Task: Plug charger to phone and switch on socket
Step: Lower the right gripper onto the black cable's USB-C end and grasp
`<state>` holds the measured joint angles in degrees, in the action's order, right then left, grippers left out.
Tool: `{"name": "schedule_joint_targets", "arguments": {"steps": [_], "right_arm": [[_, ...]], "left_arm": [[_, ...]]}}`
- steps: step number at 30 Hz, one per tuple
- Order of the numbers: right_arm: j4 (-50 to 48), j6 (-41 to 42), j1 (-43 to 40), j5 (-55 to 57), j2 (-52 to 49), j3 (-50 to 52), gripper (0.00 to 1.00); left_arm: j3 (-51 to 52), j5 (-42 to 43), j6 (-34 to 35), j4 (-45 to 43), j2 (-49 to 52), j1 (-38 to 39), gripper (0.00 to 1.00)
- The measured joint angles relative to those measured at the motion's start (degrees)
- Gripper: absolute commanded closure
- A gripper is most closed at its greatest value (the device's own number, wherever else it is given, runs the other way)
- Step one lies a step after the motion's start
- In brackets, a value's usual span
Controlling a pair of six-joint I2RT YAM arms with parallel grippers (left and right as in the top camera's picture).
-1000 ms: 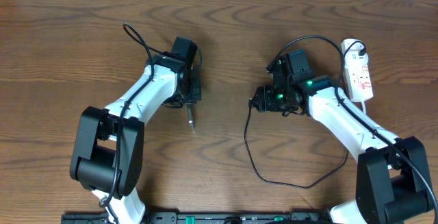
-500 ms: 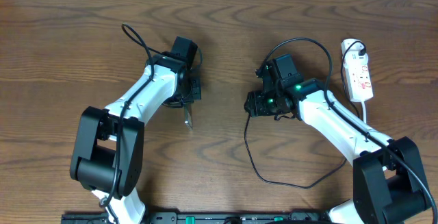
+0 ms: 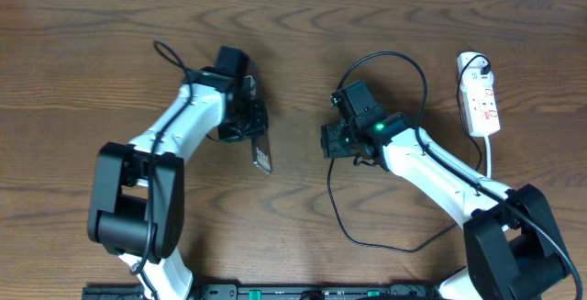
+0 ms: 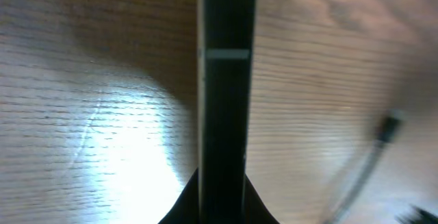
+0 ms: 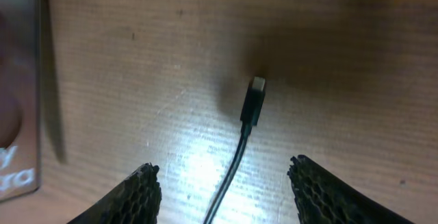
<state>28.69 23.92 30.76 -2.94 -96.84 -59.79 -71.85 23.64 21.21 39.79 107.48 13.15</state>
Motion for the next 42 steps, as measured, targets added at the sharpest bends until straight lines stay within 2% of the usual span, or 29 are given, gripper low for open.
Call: {"name": "schedule_joint_targets", "arguments": {"steps": [2, 5, 7, 8, 9, 15, 19, 24, 28, 31, 42], "right_arm": [[-0.9, 0.2, 0.2, 0.6, -0.9, 0.0, 0.42], [-1.5, 1.2, 0.2, 1.5, -3.4, 0.0, 0.52], [-1.5, 2.2, 0.2, 1.7, -5.8, 0.0, 0.64], [-1.5, 2.7, 0.2, 1.7, -7.1, 0.0, 0.73], [-1.5, 3.3, 0.2, 1.7, -7.8, 0.0, 0.78], [0.2, 5.4, 0.2, 2.1, -8.2, 0.0, 0.84], [1.6, 6.6, 0.2, 2.1, -8.1, -0.1, 0.99], [2.2, 7.1, 0.2, 2.0, -8.1, -0.2, 0.97], [3.7, 6.7, -0.4, 1.2, -8.1, -0.5, 0.72], [4.9, 5.0, -2.1, 0.8, -8.1, -0.9, 0.62], [5.3, 2.8, -3.7, 0.8, -8.0, -1.0, 0.60]], "left_arm": [[0.0, 4.6, 0.0, 0.2, -0.2, -2.2, 0.93], [0.0, 9.7, 0.0, 0.6, -0.7, -4.9, 0.93], [0.0, 11.9, 0.0, 1.5, -1.0, -6.1, 0.93], [0.0, 12.5, 0.0, 1.8, -1.1, -6.3, 0.92], [0.0, 12.9, 0.0, 2.0, -1.2, -6.3, 0.93], [0.0, 14.7, -0.2, 2.2, -1.2, -6.3, 0.92], [0.0, 15.1, -0.2, 2.2, -1.2, -6.3, 0.92], [0.0, 18.1, -0.2, 2.5, -1.2, -6.3, 0.92], [0.0, 21.7, -0.2, 2.5, -1.2, -6.3, 0.93], [0.0, 23.9, -0.3, 2.5, -1.2, -6.3, 0.93], [0.0, 25.6, -0.3, 2.4, -1.2, -6.3, 0.93]]}}
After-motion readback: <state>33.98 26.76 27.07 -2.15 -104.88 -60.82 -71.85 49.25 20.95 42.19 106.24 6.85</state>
